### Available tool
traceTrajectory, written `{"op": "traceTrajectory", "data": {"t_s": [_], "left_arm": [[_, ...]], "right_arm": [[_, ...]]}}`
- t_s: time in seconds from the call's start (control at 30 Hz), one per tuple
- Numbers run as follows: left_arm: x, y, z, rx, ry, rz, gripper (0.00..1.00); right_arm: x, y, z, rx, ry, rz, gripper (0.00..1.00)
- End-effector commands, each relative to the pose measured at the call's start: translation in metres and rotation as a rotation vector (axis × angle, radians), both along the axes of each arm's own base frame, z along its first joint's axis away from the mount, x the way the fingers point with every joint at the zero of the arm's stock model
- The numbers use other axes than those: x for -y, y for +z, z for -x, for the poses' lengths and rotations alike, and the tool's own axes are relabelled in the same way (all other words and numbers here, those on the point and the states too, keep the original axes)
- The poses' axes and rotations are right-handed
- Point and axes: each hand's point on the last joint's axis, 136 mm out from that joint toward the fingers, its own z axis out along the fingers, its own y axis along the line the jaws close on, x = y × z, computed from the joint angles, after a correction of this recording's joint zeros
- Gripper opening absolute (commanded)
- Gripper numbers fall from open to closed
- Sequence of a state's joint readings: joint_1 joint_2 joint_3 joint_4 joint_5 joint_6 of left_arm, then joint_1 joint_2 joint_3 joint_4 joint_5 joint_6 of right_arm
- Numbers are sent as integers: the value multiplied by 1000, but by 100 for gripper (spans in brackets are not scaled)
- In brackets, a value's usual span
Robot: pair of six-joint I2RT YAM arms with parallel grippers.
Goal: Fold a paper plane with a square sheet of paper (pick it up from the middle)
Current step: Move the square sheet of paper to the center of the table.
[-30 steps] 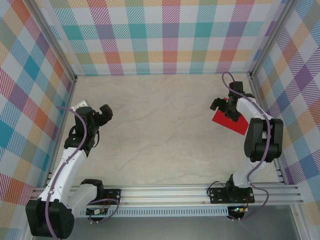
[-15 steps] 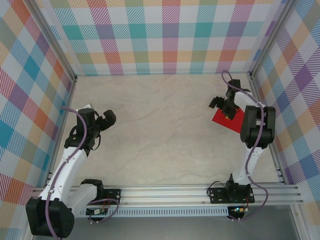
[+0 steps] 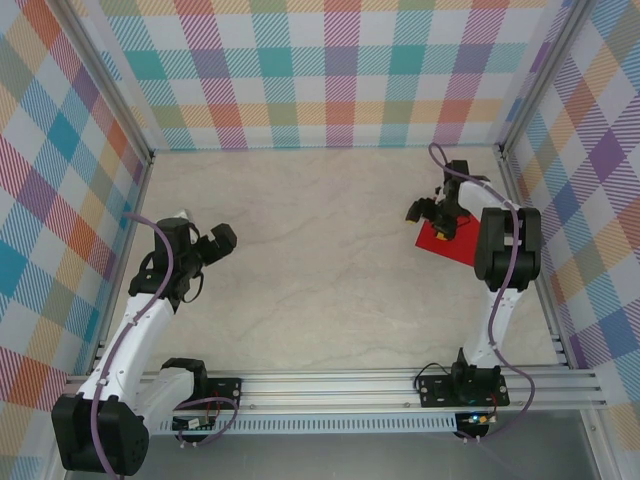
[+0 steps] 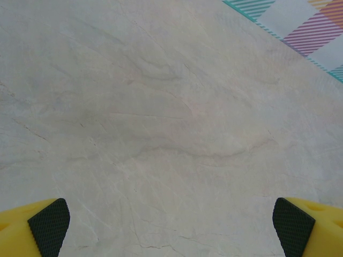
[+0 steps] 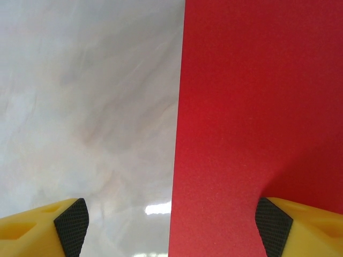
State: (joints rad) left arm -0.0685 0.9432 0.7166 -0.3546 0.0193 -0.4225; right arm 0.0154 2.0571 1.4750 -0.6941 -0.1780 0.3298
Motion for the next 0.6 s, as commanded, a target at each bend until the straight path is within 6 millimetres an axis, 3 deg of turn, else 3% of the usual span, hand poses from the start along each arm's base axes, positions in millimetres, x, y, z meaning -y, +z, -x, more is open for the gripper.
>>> {"op": "traceTrajectory", "data": {"t_s": [0.0,0.23,0.37,0.43,0.57], "left_arm": [[-1,-5,4,-27,-5,14,100],[7,-11,8,-29,-9,87,100],[15,-6,8,-11,-45,115,100],[17,-2,7,2,-58,122,100],[19,7,7,10,-81,111,100]], "right_arm": [[-49,-8,55,-129,146,-78,85],[-121,-21,111,-170,213,-102,84],[-157,0,119,-115,254,-125,84],[-162,16,112,-68,266,-110,85],[-130,42,86,25,204,3,86]]}}
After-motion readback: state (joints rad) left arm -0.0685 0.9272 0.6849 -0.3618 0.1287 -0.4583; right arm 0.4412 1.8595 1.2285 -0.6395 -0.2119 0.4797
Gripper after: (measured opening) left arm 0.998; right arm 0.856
